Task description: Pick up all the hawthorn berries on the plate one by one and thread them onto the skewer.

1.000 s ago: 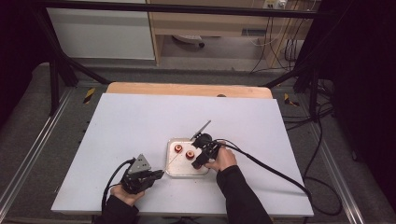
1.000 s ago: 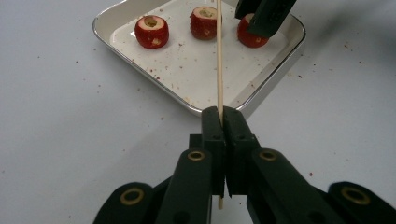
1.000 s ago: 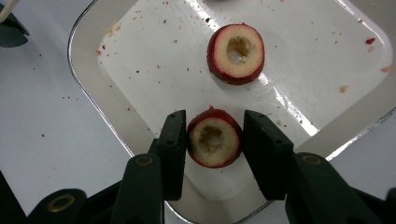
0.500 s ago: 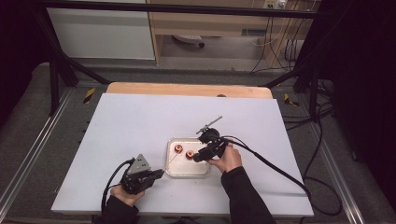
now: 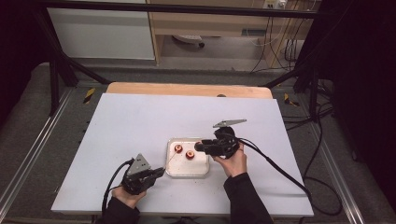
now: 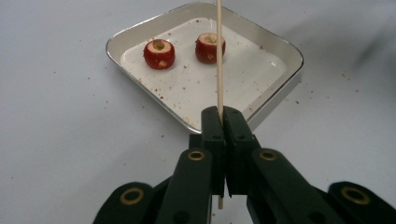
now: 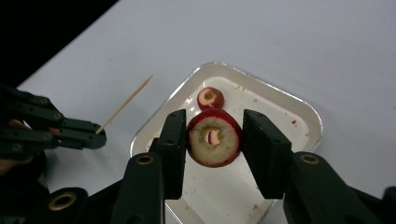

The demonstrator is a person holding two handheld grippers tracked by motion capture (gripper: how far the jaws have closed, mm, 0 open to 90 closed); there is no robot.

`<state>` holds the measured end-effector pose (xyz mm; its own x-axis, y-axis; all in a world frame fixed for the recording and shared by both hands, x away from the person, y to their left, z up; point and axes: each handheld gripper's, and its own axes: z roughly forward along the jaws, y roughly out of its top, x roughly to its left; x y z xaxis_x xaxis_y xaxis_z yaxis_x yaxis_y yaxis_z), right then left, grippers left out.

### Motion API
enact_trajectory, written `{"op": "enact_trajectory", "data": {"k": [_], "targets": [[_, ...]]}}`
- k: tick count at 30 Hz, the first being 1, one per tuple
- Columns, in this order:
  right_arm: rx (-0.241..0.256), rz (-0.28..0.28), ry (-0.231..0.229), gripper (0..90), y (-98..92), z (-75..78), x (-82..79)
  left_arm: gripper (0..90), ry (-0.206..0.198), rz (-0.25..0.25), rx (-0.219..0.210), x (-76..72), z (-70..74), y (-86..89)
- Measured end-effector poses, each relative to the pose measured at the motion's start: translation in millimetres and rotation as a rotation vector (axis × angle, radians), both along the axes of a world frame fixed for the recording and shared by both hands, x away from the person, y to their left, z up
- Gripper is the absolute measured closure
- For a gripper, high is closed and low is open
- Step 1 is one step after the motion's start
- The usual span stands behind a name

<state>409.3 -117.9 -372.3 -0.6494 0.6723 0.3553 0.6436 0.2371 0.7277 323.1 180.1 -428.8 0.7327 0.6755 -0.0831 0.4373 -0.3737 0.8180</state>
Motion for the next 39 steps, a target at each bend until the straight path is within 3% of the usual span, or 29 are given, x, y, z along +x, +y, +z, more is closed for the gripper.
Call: {"op": "enact_trajectory", "data": {"k": [1,2,6,7,8,17,25,28,39], "targets": [[0.000,0.000,0.000,61.7,0.0,0.0,0.0,88.1,-0.001,0.005,-0.004,-0.3,0.2,-0.5],[0.044,-0.020,-0.012,61.7,-1.8,-1.4,-0.9,88.1,0.000,0.011,-0.007,-0.5,0.3,-0.9],[0.130,-0.060,-0.031,61.8,-4.1,-3.8,-1.7,88.1,0.011,0.027,-0.019,-0.3,-0.1,-3.8],[0.130,-0.060,-0.031,61.8,-4.1,-3.8,-1.7,88.1,0.012,0.035,-0.017,0.1,0.0,-4.3],[0.168,-0.079,-0.044,61.8,-5.2,-4.6,-1.5,88.2,0.018,0.038,-0.027,0.7,0.3,-6.5],[0.330,-0.152,-0.092,61.9,-11.6,-4.8,-3.1,88.1,0.015,0.036,-0.065,1.5,4.9,-17.9],[0.396,-0.196,-0.142,61.9,-13.5,0.5,-4.8,88.1,0.013,0.038,-0.081,3.2,8.7,-30.2],[0.443,-0.214,-0.152,61.9,-13.6,2.9,-4.7,88.1,0.014,0.039,-0.100,4.2,10.0,-34.4],[0.498,-0.246,-0.179,62.0,-12.5,4.0,-4.8,88.1,-0.002,0.052,-0.157,6.5,18.7,-47.2]]}}
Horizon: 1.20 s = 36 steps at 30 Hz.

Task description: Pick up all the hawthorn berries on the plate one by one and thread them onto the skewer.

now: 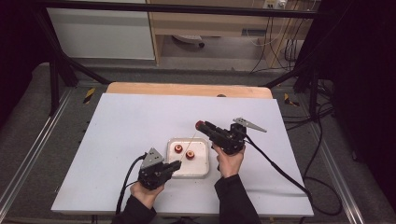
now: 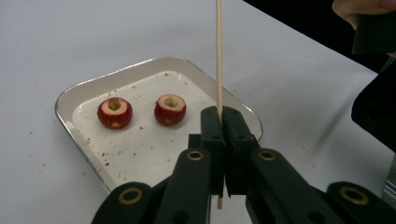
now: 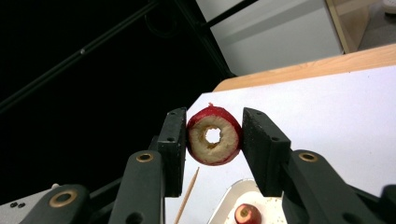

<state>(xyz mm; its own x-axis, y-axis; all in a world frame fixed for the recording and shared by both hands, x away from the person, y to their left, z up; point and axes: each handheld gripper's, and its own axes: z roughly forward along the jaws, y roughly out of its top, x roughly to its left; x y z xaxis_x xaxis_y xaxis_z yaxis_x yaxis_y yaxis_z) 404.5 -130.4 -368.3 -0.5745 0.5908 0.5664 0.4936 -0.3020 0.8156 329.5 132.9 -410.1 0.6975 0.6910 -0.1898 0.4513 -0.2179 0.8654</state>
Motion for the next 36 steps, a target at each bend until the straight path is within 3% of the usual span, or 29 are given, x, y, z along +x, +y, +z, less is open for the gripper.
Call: {"op": "enact_trajectory", "data": {"k": [13,28,36], "targets": [[0.067,-0.026,-0.020,62.1,2.5,1.1,-3.0,88.1,-0.016,0.012,-0.015,1.4,2.2,-3.7],[0.055,-0.021,-0.020,62.1,5.3,-2.8,-3.4,88.1,-0.017,0.013,-0.016,2.3,1.8,-5.2],[0.050,-0.015,-0.011,62.1,9.4,-7.4,-4.3,88.1,-0.005,0.025,-0.036,4.4,1.8,-6.6]]}}
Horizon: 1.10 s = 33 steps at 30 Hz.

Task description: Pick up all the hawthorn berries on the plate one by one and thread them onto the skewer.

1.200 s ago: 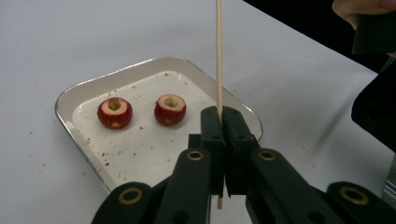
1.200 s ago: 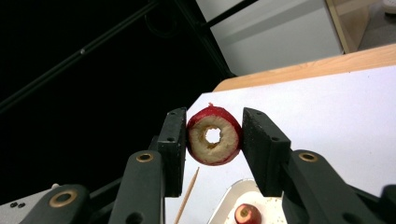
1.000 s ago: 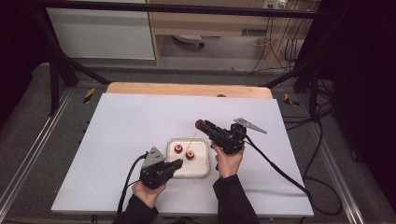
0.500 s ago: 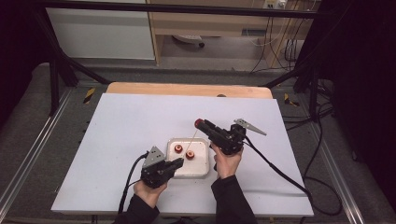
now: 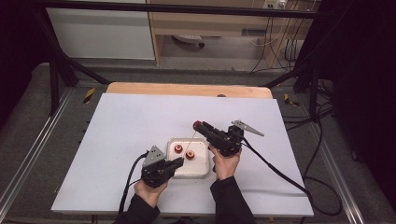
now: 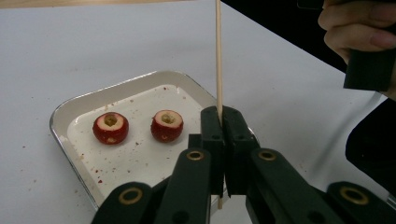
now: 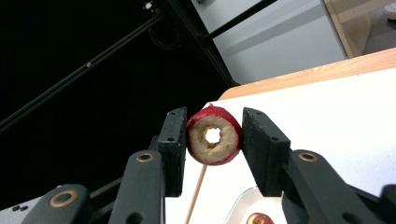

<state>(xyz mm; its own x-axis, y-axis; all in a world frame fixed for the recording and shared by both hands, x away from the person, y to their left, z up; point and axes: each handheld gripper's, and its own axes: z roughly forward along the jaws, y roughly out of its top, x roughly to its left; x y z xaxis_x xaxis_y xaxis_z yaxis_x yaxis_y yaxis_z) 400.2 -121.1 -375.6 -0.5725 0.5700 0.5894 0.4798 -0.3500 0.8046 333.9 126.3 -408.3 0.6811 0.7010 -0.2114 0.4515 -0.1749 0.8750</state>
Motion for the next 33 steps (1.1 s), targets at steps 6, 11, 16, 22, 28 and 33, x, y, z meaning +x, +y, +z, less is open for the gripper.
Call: {"op": "enact_trajectory", "data": {"k": [6,11,16,22,28,33], "targets": [[-0.005,0.001,0.005,62.2,3.8,-3.6,-4.0,88.2,0.012,0.013,-0.013,1.8,-0.9,-3.5],[-0.017,0.017,0.019,62.2,7.2,-8.5,-5.7,88.2,0.012,0.020,-0.016,3.8,0.5,-3.9],[-0.029,0.038,0.036,62.3,11.2,-13.5,-8.7,88.2,0.013,0.020,-0.020,6.9,-0.2,-3.4],[-0.062,0.070,0.053,62.3,18.7,-23.7,-16.0,88.1,0.015,0.023,-0.012,11.8,0.0,-3.7],[-0.097,0.097,0.062,62.3,24.7,-32.8,-22.9,88.1,0.023,0.021,-0.006,15.7,-1.2,-4.7],[-0.121,0.103,0.064,62.3,27.0,-36.6,-26.9,88.2,0.023,0.014,0.008,16.7,-2.8,-5.0]]}}
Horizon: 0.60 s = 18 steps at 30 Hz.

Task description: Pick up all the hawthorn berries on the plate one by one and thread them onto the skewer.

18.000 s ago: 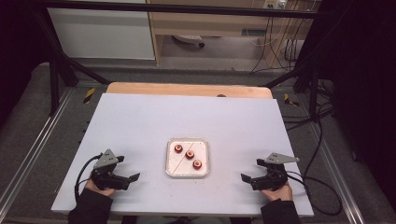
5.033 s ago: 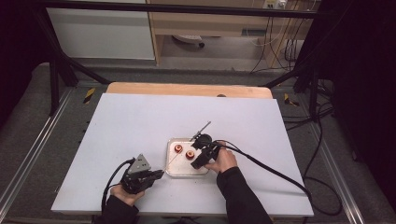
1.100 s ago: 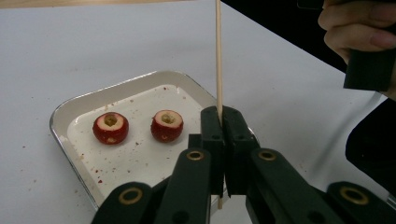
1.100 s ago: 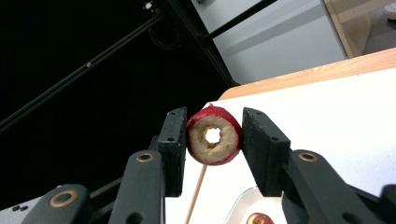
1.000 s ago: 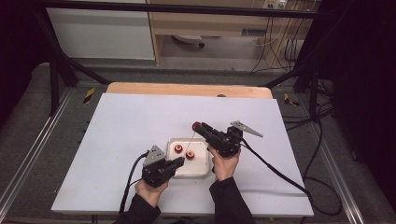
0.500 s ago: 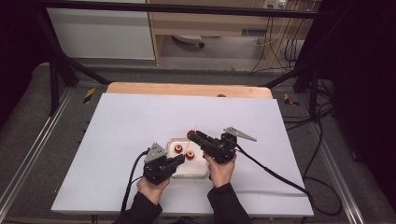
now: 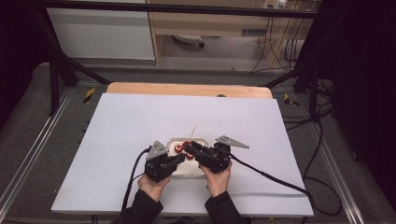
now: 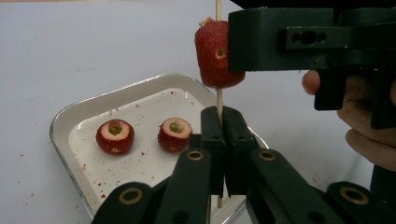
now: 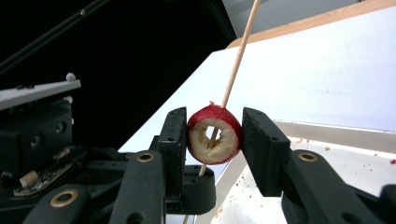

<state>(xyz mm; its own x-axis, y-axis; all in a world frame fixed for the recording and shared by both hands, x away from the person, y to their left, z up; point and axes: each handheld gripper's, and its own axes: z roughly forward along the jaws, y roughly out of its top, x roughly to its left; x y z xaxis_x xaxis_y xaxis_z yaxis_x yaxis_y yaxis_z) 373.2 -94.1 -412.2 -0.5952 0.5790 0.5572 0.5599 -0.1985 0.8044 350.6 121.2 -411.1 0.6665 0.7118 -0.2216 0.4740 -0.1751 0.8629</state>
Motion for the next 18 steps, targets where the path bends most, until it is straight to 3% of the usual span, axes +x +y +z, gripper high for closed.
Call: {"op": "enact_trajectory", "data": {"k": [9,18], "targets": [[-0.024,0.021,0.003,61.1,0.8,-2.7,-2.0,88.0,-0.012,-0.012,0.004,0.0,-0.7,0.3],[-0.142,0.028,-0.045,40.6,-19.9,10.1,-1.8,88.0,-0.026,-0.031,0.031,-4.4,-0.7,18.7]]}}
